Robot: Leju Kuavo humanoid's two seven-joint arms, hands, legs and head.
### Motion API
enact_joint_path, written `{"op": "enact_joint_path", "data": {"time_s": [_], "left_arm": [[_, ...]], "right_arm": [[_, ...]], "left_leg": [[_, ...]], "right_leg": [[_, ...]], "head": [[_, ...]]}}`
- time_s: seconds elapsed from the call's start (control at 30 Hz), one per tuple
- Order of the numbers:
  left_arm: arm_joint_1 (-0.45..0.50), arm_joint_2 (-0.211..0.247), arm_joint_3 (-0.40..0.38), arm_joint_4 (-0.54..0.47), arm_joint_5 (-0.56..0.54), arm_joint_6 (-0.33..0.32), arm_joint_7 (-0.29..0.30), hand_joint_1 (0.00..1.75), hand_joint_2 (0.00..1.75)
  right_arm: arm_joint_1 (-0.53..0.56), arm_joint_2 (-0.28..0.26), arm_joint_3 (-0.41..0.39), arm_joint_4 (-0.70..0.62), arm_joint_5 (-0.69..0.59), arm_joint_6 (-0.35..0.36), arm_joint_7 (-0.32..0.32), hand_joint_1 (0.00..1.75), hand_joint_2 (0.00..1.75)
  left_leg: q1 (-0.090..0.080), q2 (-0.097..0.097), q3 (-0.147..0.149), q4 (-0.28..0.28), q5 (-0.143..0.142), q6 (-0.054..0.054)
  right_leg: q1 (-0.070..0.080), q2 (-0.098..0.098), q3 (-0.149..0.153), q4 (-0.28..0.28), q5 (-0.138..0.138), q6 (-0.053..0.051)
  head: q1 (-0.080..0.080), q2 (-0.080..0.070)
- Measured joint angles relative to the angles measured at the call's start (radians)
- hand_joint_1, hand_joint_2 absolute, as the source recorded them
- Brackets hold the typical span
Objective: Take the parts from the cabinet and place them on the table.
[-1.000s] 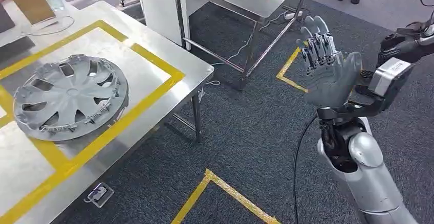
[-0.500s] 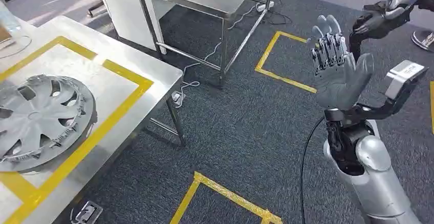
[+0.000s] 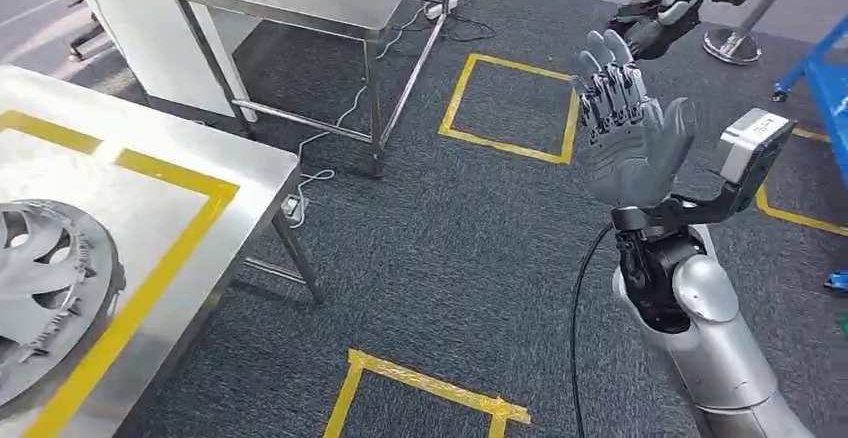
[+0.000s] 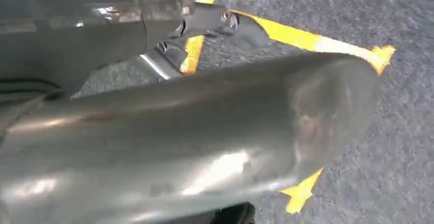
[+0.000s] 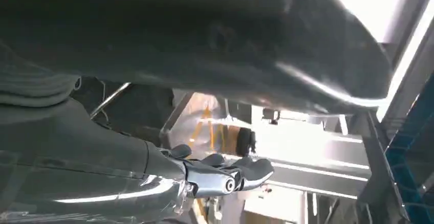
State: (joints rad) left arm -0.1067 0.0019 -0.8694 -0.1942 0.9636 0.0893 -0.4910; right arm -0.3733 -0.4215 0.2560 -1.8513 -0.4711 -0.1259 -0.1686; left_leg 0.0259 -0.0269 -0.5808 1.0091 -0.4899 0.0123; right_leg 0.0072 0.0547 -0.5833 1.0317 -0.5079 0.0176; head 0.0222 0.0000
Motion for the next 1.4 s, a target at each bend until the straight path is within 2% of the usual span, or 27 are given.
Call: {"op": "enact_joint_path", "data": {"time_s": [0.03,0.1,0.13,0.17,0.23,0.27,0.3,0.33,0.47,0.53,0.57,0.63,0.67,0.7,0.77,0.8,0.83,0.87,0.93,1.0,1.07,1.13,1.2,1.3,1.33,1.37,1.4], "left_arm": [[0.000,-0.004,0.000,0.000,0.000,0.000,0.000,0.00,0.00],[0.002,-0.004,0.000,0.000,0.000,0.000,0.000,0.00,0.00],[0.003,-0.002,0.000,0.000,0.000,0.000,0.000,0.00,0.00],[0.003,-0.001,0.000,0.001,0.000,0.000,0.000,0.00,0.00],[0.002,-0.001,0.000,0.000,0.000,0.000,0.000,0.00,0.00],[0.001,-0.003,0.000,0.000,0.000,0.000,0.000,0.00,0.00],[0.000,-0.004,0.000,0.000,0.000,0.000,0.000,0.00,0.00],[-0.001,-0.004,0.000,0.000,0.000,0.000,0.000,0.00,0.00],[-0.003,-0.004,0.000,0.000,0.000,0.000,0.000,0.00,0.00],[-0.005,-0.004,0.000,0.000,0.000,0.000,0.000,0.00,0.00],[-0.004,-0.004,0.000,0.000,0.000,0.000,0.001,0.00,0.00],[-0.001,-0.004,0.000,0.000,0.000,0.000,0.002,0.00,0.00],[0.001,-0.004,0.000,0.000,0.000,0.000,0.003,0.00,0.00],[0.003,-0.004,0.000,0.000,0.000,0.000,0.003,0.00,0.00],[0.002,-0.003,0.000,0.000,0.000,0.000,0.003,0.00,0.00],[0.002,-0.003,0.000,0.000,0.000,0.000,0.003,0.00,0.00],[0.001,0.001,0.000,0.001,0.000,0.000,0.003,0.00,0.00],[0.003,0.001,0.000,0.000,0.000,0.000,0.003,0.00,0.00],[0.001,0.001,0.000,0.000,-0.003,0.000,0.003,0.00,0.00],[0.002,0.002,0.000,0.000,-0.003,0.000,0.003,0.00,0.00],[0.002,0.001,0.000,0.000,-0.003,-0.002,0.003,0.00,0.00],[0.003,0.001,0.000,0.000,-0.003,-0.003,0.003,0.00,0.00],[0.003,0.002,0.000,0.000,-0.003,-0.005,0.003,0.00,0.00],[0.002,0.002,0.000,0.000,-0.003,-0.006,0.003,0.00,0.00],[0.000,0.000,0.000,0.000,-0.003,-0.006,0.003,0.00,0.00],[-0.001,0.000,0.000,0.000,-0.003,-0.006,0.003,0.00,0.00],[-0.003,0.001,0.000,0.000,-0.003,-0.006,0.003,0.00,0.00]], "right_arm": [[-0.005,-0.002,-0.002,0.000,0.000,0.000,0.000,0.00,0.00],[0.000,0.000,-0.001,0.001,0.000,0.000,0.000,0.00,0.00],[0.003,0.000,-0.002,0.002,0.000,0.000,0.000,0.00,0.00],[0.006,0.000,-0.002,0.003,0.000,0.000,0.000,0.00,0.00],[0.005,0.000,-0.002,0.003,0.000,0.000,0.000,0.00,0.00],[0.005,0.000,-0.003,0.002,0.000,0.000,0.000,0.00,0.00],[0.004,-0.001,-0.003,0.002,0.000,0.000,0.000,0.00,0.00],[0.004,0.000,-0.003,0.003,0.000,0.000,0.000,0.00,0.00],[0.006,-0.001,-0.004,0.002,0.000,0.002,0.000,0.00,0.00],[0.003,-0.001,-0.005,-0.003,0.000,0.002,0.000,0.00,0.00],[0.002,0.000,-0.004,-0.003,0.000,0.002,0.000,0.00,0.00],[0.008,0.002,-0.002,-0.002,0.000,0.002,0.002,0.00,0.00],[0.009,0.003,-0.002,-0.002,0.000,0.001,0.003,0.00,0.00],[0.009,0.003,-0.001,-0.002,0.001,0.001,0.004,0.00,0.00],[0.009,0.005,-0.002,-0.001,0.001,0.000,0.006,0.00,0.00],[0.008,0.006,-0.002,-0.001,0.002,0.000,0.007,0.00,0.00],[0.010,0.006,-0.002,0.000,0.002,-0.001,0.007,0.00,0.00],[0.006,0.005,-0.002,0.000,0.003,-0.001,0.008,0.00,0.00],[0.012,0.007,-0.002,0.000,0.003,-0.003,0.010,0.00,0.00],[0.009,0.005,-0.003,-0.002,0.003,-0.003,0.010,0.00,0.00],[0.002,0.005,-0.003,-0.001,0.003,-0.003,0.010,0.00,0.00],[0.007,0.008,0.000,0.000,0.003,-0.003,0.010,0.00,0.00],[0.011,0.009,0.000,0.001,0.003,-0.003,0.010,0.00,0.00],[0.010,0.010,0.000,0.002,0.003,-0.005,0.010,0.00,0.00],[0.009,0.010,-0.001,0.002,0.003,-0.005,0.010,0.00,0.00],[0.009,0.010,-0.002,0.002,0.003,-0.006,0.010,0.00,0.00],[0.008,0.010,-0.002,0.002,0.003,-0.006,0.010,0.00,0.00]], "left_leg": [[-0.001,0.013,0.004,0.000,-0.003,0.004],[-0.001,0.043,0.007,0.000,-0.009,0.006],[-0.001,0.054,0.008,0.000,-0.011,0.005],[-0.001,0.068,0.010,0.000,-0.015,0.003],[-0.001,0.088,0.020,0.000,-0.022,-0.002],[-0.001,0.096,0.029,0.000,-0.028,-0.006],[-0.002,0.102,0.036,-0.001,-0.032,-0.010],[-0.007,0.111,0.038,-0.001,-0.036,-0.017],[-0.010,0.148,0.052,-0.009,-0.044,-0.038],[-0.003,0.037,0.038,0.027,-0.076,-0.044],[-0.005,0.016,-0.010,0.115,-0.120,-0.042],[-0.009,0.016,-0.097,0.262,-0.173,-0.041],[-0.010,0.020,-0.134,0.308,-0.173,-0.039],[-0.011,0.023,-0.139,0.292,-0.141,-0.036],[-0.012,0.015,-0.094,0.174,-0.043,-0.025],[-0.012,-0.020,-0.050,0.066,0.023,-0.014],[-0.005,-0.074,-0.041,0.049,0.010,-0.002],[-0.006,-0.072,-0.025,0.022,0.009,-0.007],[-0.015,-0.054,-0.020,0.018,-0.001,-0.006],[-0.004,-0.024,-0.006,-0.003,0.003,0.000],[-0.007,0.004,0.007,-0.006,-0.003,0.009],[-0.008,0.033,0.011,-0.006,-0.009,0.009],[-0.008,0.058,0.014,-0.006,-0.015,0.006],[-0.008,0.091,0.034,-0.006,-0.030,-0.002],[-0.008,0.100,0.046,-0.006,-0.037,-0.006],[-0.011,0.108,0.045,-0.013,-0.038,-0.010],[-0.013,0.113,0.045,-0.008,-0.040,-0.014]], "right_leg": [[-0.003,-0.027,-0.028,0.061,-0.034,0.008],[-0.011,-0.047,-0.118,0.233,-0.104,0.020],[-0.014,-0.050,-0.148,0.285,-0.118,0.023],[-0.018,-0.051,-0.161,0.299,-0.102,0.026],[-0.021,-0.056,-0.114,0.190,-0.020,0.025],[-0.020,-0.068,-0.067,0.094,0.033,0.021],[-0.017,-0.099,-0.029,0.014,0.071,0.013],[-0.002,-0.128,-0.011,-0.011,0.051,0.006],[-0.002,-0.095,-0.009,-0.032,0.044,-0.021],[-0.011,-0.086,-0.001,-0.038,0.046,-0.031],[-0.010,-0.076,0.000,-0.038,0.045,-0.036],[-0.006,-0.058,0.001,-0.037,0.041,-0.042],[-0.003,-0.045,0.001,-0.036,0.039,-0.044],[0.000,-0.033,0.003,-0.034,0.037,-0.046],[0.004,-0.013,0.013,-0.032,0.030,-0.045],[0.003,-0.002,0.019,-0.028,0.023,-0.043],[0.000,0.003,0.016,-0.027,0.020,-0.039],[-0.002,0.017,0.012,-0.020,0.017,-0.033],[-0.012,0.036,0.008,-0.026,0.020,-0.017],[-0.012,0.041,0.007,-0.024,0.011,-0.009],[-0.010,-0.028,-0.032,0.066,-0.038,0.008],[-0.015,-0.048,-0.113,0.214,-0.099,0.020],[-0.019,-0.051,-0.159,0.282,-0.104,0.027],[-0.020,-0.061,-0.075,0.099,0.025,0.022],[-0.016,-0.085,-0.021,-0.013,0.066,0.014],[-0.004,-0.105,-0.004,-0.022,0.043,0.006],[-0.002,-0.103,-0.005,-0.035,0.048,-0.002]], "head": [[0.013,0.000],[0.017,0.000],[0.021,0.000],[0.025,0.000],[0.031,0.000],[0.035,0.000],[0.039,0.000],[0.041,0.000],[0.038,0.000],[0.031,0.000],[0.016,0.000],[0.002,0.000],[-0.002,0.000],[-0.005,0.000],[-0.012,0.000],[-0.015,0.000],[-0.012,0.000],[-0.010,0.000],[-0.015,0.000],[-0.016,0.000],[0.003,0.000],[0.009,0.000],[0.017,0.000],[0.025,0.000],[0.029,0.000],[0.028,0.000],[0.030,0.000]]}}
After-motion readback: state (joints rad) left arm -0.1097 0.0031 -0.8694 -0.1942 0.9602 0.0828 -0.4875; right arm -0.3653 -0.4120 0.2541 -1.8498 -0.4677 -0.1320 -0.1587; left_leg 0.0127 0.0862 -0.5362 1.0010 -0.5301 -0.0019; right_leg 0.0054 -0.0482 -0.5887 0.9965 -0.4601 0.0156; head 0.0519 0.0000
